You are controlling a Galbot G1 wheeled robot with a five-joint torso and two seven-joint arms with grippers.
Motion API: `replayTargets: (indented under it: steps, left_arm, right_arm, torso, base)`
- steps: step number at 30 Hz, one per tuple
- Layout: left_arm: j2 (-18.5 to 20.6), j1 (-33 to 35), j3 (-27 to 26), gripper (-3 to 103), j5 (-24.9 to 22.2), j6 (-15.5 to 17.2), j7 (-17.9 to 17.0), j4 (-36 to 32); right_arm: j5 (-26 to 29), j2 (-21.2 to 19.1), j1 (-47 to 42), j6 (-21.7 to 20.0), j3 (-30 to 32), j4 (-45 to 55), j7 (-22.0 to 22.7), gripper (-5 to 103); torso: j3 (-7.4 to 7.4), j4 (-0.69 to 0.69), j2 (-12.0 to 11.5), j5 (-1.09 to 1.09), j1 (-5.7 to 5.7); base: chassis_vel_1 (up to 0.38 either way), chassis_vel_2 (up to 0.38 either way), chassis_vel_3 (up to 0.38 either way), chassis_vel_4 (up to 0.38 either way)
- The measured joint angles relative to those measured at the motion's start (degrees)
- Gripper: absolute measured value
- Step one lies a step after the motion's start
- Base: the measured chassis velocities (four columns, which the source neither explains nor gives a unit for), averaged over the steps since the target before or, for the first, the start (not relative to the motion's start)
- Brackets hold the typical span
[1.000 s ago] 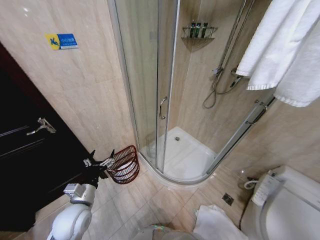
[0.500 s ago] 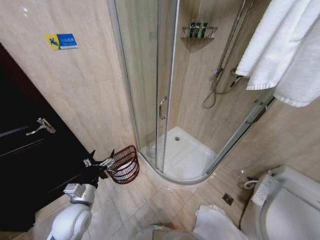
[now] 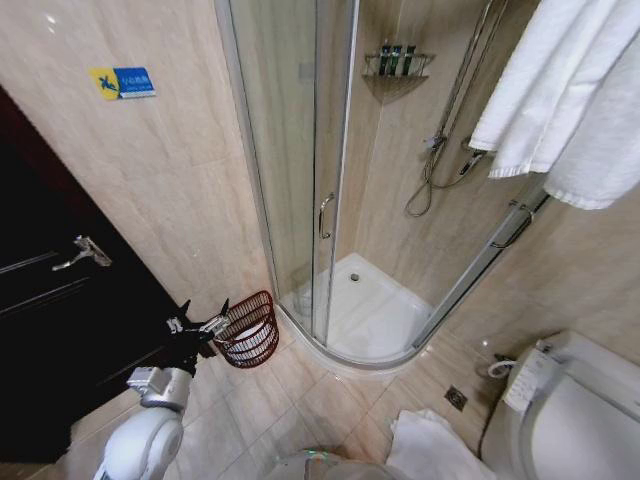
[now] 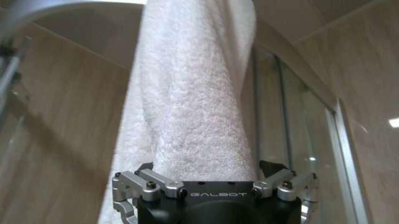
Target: Discard the used towel into the hamper.
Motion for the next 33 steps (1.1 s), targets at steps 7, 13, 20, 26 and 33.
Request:
replayTargets:
  steps: [7, 13, 20, 26, 33]
  left_arm:
    - [0.0, 0.0, 0.0, 100, 0.0, 0.0, 0.0, 0.0]
    - [0.0, 0.0, 0.0, 100, 0.0, 0.0, 0.0, 0.0]
    - [0.0, 0.0, 0.0, 100, 0.0, 0.0, 0.0, 0.0]
    - [0.0, 0.0, 0.0, 100, 0.0, 0.0, 0.0, 0.0]
    - [0.0, 0.0, 0.0, 100, 0.0, 0.0, 0.0, 0.0]
  right_arm:
    - [-0.01, -0.11, -0.64, 0.9, -0.44, -0.47, -1.44, 100]
    - [-0.81, 0.44, -0.83, 3.25, -0.82, 0.31, -1.79, 100]
    - [-3.01, 0.6, -0.74, 3.74, -0.67, 0.56, -2.15, 100]
    - [-4.65, 0.83, -0.44, 3.65, -0.53, 0.18, -3.01, 100]
    - [-4.77, 0.45, -1.29, 4.28, -0.61, -0.81, -3.89, 100]
  torso:
    - [0.0, 0.0, 0.0, -0.01, 0.0]
    - [0.0, 0.01, 0.0, -0.01, 0.0]
    - [0.0, 0.01, 0.0, -0.01, 0.0]
    - [0.0, 0.01, 0.0, -0.01, 0.0]
    - [0.0, 0.01, 0.0, -0.01, 0.0]
  base:
    - [0.0, 0.0, 0.0, 0.0]
    - [0.0, 0.0, 0.0, 0.0]
    - [0.0, 0.0, 0.0, 0.0]
    - [0.0, 0.0, 0.0, 0.0]
    - [0.0, 0.0, 0.0, 0.0]
